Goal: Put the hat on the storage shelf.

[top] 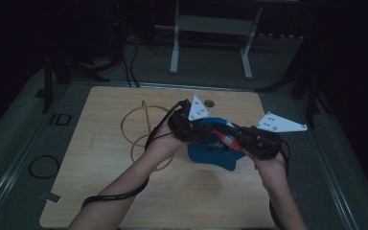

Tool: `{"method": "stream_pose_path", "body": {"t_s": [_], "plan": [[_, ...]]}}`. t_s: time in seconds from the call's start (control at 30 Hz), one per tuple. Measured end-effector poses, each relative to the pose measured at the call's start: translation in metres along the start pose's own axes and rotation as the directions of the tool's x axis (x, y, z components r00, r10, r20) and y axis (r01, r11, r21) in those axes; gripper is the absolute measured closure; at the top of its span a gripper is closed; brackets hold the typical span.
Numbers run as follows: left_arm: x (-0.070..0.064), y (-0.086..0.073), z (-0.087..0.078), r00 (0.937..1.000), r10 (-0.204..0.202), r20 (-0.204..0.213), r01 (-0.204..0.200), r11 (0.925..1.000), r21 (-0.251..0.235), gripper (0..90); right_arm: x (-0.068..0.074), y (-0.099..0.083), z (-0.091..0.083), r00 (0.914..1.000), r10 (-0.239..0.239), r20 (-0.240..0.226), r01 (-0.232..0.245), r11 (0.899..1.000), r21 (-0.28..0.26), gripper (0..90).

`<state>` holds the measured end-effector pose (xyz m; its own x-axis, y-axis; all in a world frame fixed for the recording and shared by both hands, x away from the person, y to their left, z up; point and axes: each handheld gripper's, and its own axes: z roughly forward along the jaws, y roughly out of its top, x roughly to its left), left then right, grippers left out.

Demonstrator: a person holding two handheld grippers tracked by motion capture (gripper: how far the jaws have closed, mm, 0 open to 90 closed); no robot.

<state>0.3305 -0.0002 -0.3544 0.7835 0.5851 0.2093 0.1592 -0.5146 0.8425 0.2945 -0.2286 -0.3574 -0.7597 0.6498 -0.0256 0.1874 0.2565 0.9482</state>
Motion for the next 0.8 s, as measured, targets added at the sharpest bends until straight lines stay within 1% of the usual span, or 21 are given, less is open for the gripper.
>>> {"method": "stream_pose_path", "body": {"t_s": [0.07,0.1,0.13,0.17,0.2,0.23,0.3,0.33,0.37,0.4,0.43,0.47,0.53,0.6,0.7,0.73,0.77,0.8], "plan": [[0.0,0.001,0.002,0.9999,0.002,0.016,-0.002,1.0,0.003,50.4,0.001,0.001,0.0,1.0,-0.006,-0.006,0.006,1.0,-0.001,86.1],[-0.001,0.002,0.003,0.9998,0.001,0.019,-0.001,1.0,-0.001,51.5,0.002,0.001,0.001,0.9999,-0.01,-0.006,0.01,1.0,-0.001,86.1],[-0.002,0.002,0.003,0.9998,0.008,0.018,-0.008,1.0,-0.004,52.0,0.004,0.002,0.001,0.9999,-0.015,-0.007,0.015,1.0,0.002,86.0],[-0.004,0.003,0.003,0.9998,0.015,0.01,-0.014,0.9999,-0.009,57.2,0.004,0.002,0.002,0.9998,-0.019,-0.007,0.019,1.0,0.003,86.0],[-0.005,0.004,0.004,0.9997,0.023,-0.004,-0.023,0.9997,-0.004,59.0,0.004,0.002,0.002,0.9998,-0.019,-0.007,0.019,1.0,0.004,86.0],[-0.006,0.004,0.005,0.9997,0.023,-0.003,-0.023,0.9997,-0.002,61.0,0.004,0.001,0.002,0.9999,-0.013,-0.01,0.013,1.0,0.004,86.0],[-0.006,0.005,0.007,0.9997,0.019,0.015,-0.019,0.9998,0.003,65.1,0.003,0.001,0.002,0.9998,-0.01,-0.016,0.01,1.0,0.002,86.1],[-0.007,0.006,0.008,0.9996,0.022,0.017,-0.022,0.9997,0.004,72.1,0.003,0.0,0.002,0.9998,-0.011,-0.017,0.011,1.0,0.002,86.0],[-0.008,0.007,0.009,0.9993,0.035,0.013,-0.035,0.9994,0.006,72.1,0.004,0.0,0.002,0.9997,-0.014,-0.018,0.014,1.0,0.001,86.0],[-0.008,0.007,0.01,0.9994,0.033,0.013,-0.033,0.9994,0.007,76.4,0.004,0.0,0.001,0.9997,-0.018,-0.018,0.018,1.0,0.003,86.0],[-0.01,0.008,0.011,0.9992,0.037,0.017,-0.037,0.9993,0.009,82.5,0.004,0.0,0.001,0.9997,-0.019,-0.016,0.019,1.0,0.005,86.0],[-0.011,0.008,0.012,0.9989,0.046,0.012,-0.046,0.9989,0.01,87.9,0.004,-0.001,0.0,0.9998,-0.016,-0.01,0.016,1.0,0.006,86.0],[-0.014,0.009,0.014,0.9975,0.07,-0.007,-0.07,0.9975,0.011,88.3,0.004,-0.001,-0.001,0.9999,-0.015,-0.005,0.015,1.0,0.008,86.0],[-0.015,0.01,0.015,0.9978,0.065,-0.011,-0.065,0.9979,-0.001,88.8,0.003,-0.002,-0.002,1.0,-0.009,0.003,0.009,1.0,0.01,85.9],[-0.017,0.012,0.014,0.9969,0.075,-0.024,-0.076,0.997,-0.013,89.0,0.002,-0.003,-0.005,1.0,0.006,0.003,-0.006,1.0,0.004,85.6],[-0.017,0.013,0.013,0.9965,0.08,-0.024,-0.08,0.9966,-0.02,89.0,0.003,-0.002,-0.005,1.0,0.005,0.008,-0.005,1.0,0.004,85.3],[-0.018,0.014,0.012,0.996,0.083,-0.033,-0.084,0.996,-0.029,89.0,0.003,-0.002,-0.007,0.9999,-0.002,0.016,0.002,1.0,0.002,84.8],[-0.018,0.015,0.011,0.9961,0.082,-0.031,-0.083,0.9958,-0.037,89.1,0.004,-0.002,-0.008,1.0,0.003,0.009,-0.003,1.0,-0.003,84.3]]}}
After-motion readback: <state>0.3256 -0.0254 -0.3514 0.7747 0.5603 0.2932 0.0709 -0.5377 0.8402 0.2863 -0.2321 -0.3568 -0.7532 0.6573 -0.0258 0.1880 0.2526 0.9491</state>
